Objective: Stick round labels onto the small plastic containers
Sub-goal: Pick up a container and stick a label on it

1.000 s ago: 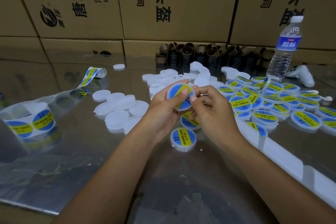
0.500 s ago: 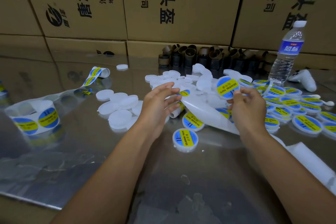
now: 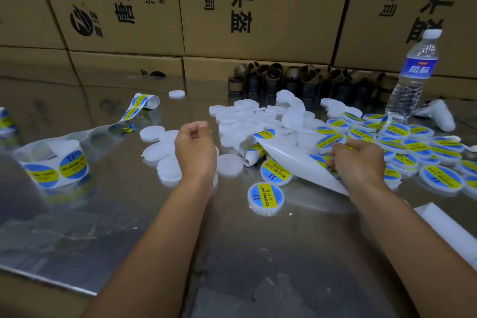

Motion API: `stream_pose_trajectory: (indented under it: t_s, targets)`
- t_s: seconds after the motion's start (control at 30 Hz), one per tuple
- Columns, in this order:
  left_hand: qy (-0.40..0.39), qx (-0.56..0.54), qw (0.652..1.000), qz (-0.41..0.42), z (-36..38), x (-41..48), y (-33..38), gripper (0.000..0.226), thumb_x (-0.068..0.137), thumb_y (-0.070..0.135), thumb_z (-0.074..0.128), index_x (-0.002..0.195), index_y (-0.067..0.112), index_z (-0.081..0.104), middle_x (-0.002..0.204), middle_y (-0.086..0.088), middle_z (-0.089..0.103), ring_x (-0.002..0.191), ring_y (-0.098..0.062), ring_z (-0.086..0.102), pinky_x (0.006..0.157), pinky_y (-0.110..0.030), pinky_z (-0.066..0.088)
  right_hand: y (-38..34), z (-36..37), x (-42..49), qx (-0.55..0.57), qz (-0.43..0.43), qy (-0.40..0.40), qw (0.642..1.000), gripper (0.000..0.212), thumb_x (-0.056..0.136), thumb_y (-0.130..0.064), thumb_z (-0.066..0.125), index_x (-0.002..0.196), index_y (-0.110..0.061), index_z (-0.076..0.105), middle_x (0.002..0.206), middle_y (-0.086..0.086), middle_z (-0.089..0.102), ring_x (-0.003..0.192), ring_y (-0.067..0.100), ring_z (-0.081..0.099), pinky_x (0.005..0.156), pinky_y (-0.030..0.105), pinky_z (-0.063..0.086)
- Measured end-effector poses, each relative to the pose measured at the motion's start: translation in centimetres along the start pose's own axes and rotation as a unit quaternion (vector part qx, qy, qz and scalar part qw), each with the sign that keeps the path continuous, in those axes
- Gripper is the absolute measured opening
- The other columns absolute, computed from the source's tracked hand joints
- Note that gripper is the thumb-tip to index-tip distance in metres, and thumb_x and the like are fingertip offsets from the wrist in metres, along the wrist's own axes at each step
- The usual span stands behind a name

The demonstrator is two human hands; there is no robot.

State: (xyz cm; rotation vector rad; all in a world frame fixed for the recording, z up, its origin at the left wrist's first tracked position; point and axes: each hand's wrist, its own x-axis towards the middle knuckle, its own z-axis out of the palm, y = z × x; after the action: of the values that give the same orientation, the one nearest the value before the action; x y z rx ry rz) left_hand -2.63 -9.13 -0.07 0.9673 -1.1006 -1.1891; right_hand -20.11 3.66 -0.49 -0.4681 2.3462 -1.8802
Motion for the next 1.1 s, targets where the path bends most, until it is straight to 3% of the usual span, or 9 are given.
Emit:
stream_pose_trajectory:
  t_s: [0.07,0.1,0.13,0.17,0.27,0.37,0.63,0.93,1.1]
  targets:
    - [0.030,0.047,0.998,0.042,-0.1,0.2,-0.2,0.012,0.096,0.013,0.047,0.097,0.016,0.059,0.078,0.010,0.056,0.068,0.006,0.054,0.055,-0.001,0.036,-0.1,0.0,-0.2,0.001,-0.001,0.000,1.000,0.010,0.086,-0.009,0.053,0.085,-0.001,0.058,0.052,0.002,0.058,0.058,0.023,0.056,0.061,0.029,0.047]
    - [0.037,0.067,0.996,0.056,-0.2,0.2,-0.2,0.011,0.096,0.014,0.047,0.096,0.017,0.058,0.078,0.012,0.055,0.071,0.005,0.054,0.057,-0.002,0.036,-0.1,0.0,-0.1,0.004,0.001,0.004,1.000,0.031,0.086,-0.009,0.052,0.111,0.006,0.043,0.052,0.003,0.058,0.057,0.023,0.056,0.059,0.028,0.045]
    - [0.039,0.087,0.993,0.068,-0.3,0.2,-0.3,0.010,0.096,0.015,0.046,0.096,0.018,0.056,0.081,0.012,0.055,0.080,0.001,0.055,0.062,-0.004,0.037,-0.1,0.0,-0.1,0.004,-0.004,0.000,1.000,0.016,0.086,-0.010,0.052,0.085,-0.024,0.044,0.056,0.005,0.060,0.062,0.025,0.059,0.062,0.030,0.046]
    - [0.040,0.112,0.990,0.078,-0.3,0.2,-0.4,0.010,0.095,0.015,0.046,0.097,0.018,0.056,0.088,0.009,0.058,0.091,-0.008,0.055,0.074,-0.010,0.039,-0.1,0.0,0.0,0.002,-0.009,0.006,1.000,0.020,0.086,-0.011,0.052,0.101,0.001,0.058,0.063,0.009,0.064,0.073,0.029,0.063,0.068,0.033,0.048]
    - [0.034,0.228,0.969,0.086,-0.6,0.3,-0.6,0.021,0.092,0.010,0.048,0.110,0.014,0.058,0.116,-0.005,0.059,0.115,-0.025,0.049,0.100,-0.037,0.037,-0.2,0.0,-0.1,-0.018,-0.014,0.013,1.000,0.038,0.088,-0.016,0.055,0.122,-0.001,0.054,0.105,0.017,0.067,0.102,0.032,0.061,0.091,0.042,0.048]
    - [0.007,0.349,0.935,0.065,-0.7,0.2,-0.6,0.038,0.087,0.006,0.049,0.123,0.015,0.055,0.129,-0.010,0.053,0.125,-0.031,0.041,0.105,-0.041,0.029,-0.5,-0.2,-0.3,-0.001,-0.036,0.034,0.999,0.040,0.087,-0.017,0.057,0.127,-0.015,0.054,0.130,0.009,0.050,0.103,0.025,0.057,0.098,0.040,0.043]
    - [-0.031,0.439,0.894,0.081,-0.9,0.2,-1.2,0.042,0.086,0.001,0.046,0.123,0.017,0.056,0.128,-0.011,0.055,0.124,-0.030,0.041,0.100,-0.038,0.025,-1.0,-0.2,-1.3,0.010,-0.134,0.067,0.989,0.027,0.085,-0.008,0.056,0.111,-0.016,0.059,0.119,0.003,0.049,0.100,0.011,0.046,0.076,0.013,0.029]
    - [-0.009,0.433,0.890,0.143,-0.9,0.4,-1.7,0.033,0.083,-0.002,0.047,0.096,0.024,0.061,0.096,-0.003,0.068,0.103,-0.025,0.054,0.071,-0.027,0.010,-1.5,0.0,-2.3,0.011,-0.192,0.051,0.980,0.026,0.083,-0.005,0.054,0.104,-0.018,0.059,0.108,-0.005,0.047,0.067,0.015,0.050,0.085,0.030,0.041]
    - [-0.108,0.165,0.971,0.133,-0.2,-0.1,-0.6,0.015,0.091,0.005,0.056,0.095,0.018,0.061,0.079,0.008,0.059,0.079,-0.011,0.055,0.073,-0.013,0.043,-1.7,0.2,-2.8,0.012,-0.231,0.049,0.972,0.024,0.082,-0.004,0.053,0.097,-0.022,0.056,0.108,-0.002,0.050,0.059,0.005,0.049,0.076,0.029,0.042]
